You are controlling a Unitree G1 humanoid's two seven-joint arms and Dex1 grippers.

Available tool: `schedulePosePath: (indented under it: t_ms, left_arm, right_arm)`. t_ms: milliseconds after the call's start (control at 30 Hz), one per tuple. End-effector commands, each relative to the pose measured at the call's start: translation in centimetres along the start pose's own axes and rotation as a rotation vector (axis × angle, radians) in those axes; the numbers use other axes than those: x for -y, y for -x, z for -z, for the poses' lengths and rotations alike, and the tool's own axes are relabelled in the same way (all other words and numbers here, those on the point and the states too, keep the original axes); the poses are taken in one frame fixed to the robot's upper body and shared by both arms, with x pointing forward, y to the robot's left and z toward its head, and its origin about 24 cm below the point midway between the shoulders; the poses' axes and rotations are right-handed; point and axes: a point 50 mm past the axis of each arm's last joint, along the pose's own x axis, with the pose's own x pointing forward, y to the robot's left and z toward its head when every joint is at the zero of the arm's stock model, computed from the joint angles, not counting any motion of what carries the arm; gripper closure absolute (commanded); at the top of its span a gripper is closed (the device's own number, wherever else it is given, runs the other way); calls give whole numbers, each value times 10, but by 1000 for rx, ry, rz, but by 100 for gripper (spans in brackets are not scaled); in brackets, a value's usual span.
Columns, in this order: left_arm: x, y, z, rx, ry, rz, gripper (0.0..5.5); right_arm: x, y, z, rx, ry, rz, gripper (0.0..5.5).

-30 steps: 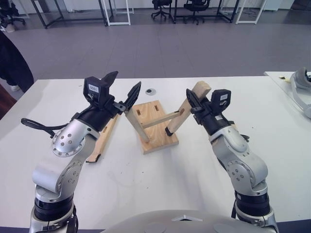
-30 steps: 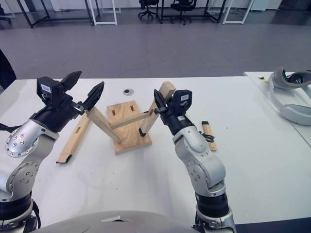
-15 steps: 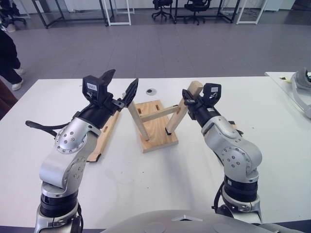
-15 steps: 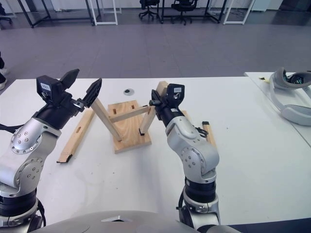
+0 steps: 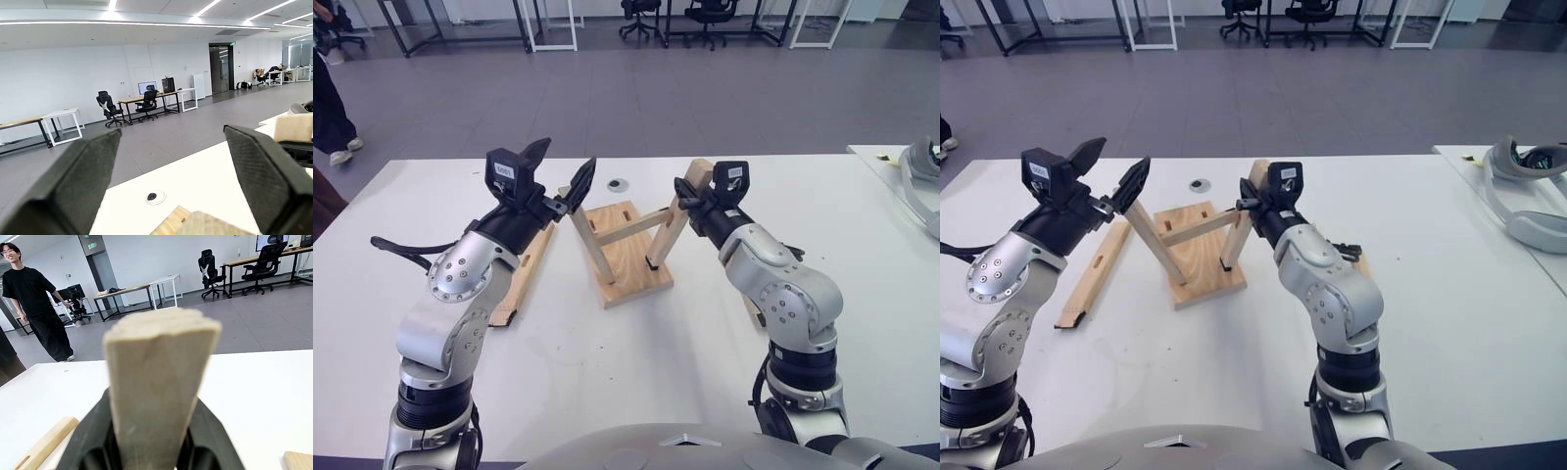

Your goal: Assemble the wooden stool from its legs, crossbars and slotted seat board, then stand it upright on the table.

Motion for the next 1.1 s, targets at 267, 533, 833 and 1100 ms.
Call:
schedulePosePath:
  t_ms: [267,533,833,1100]
  left_arm:
    - [3,-3,17,-88,-7,-23,165]
    - [2,-4,14,-77,-12,-40,165]
    - [-5,-8,20,-76,18,-69,165]
    - [-4,-17,35,-55,93,-52,165]
  right_arm:
    - [15,-2,37,-296,85,40,446]
    - [22,4,63,-412,177,31,333]
    - [12,5,53,-346,512,-55,333]
    - [0,5,49,-291,462,-140,333]
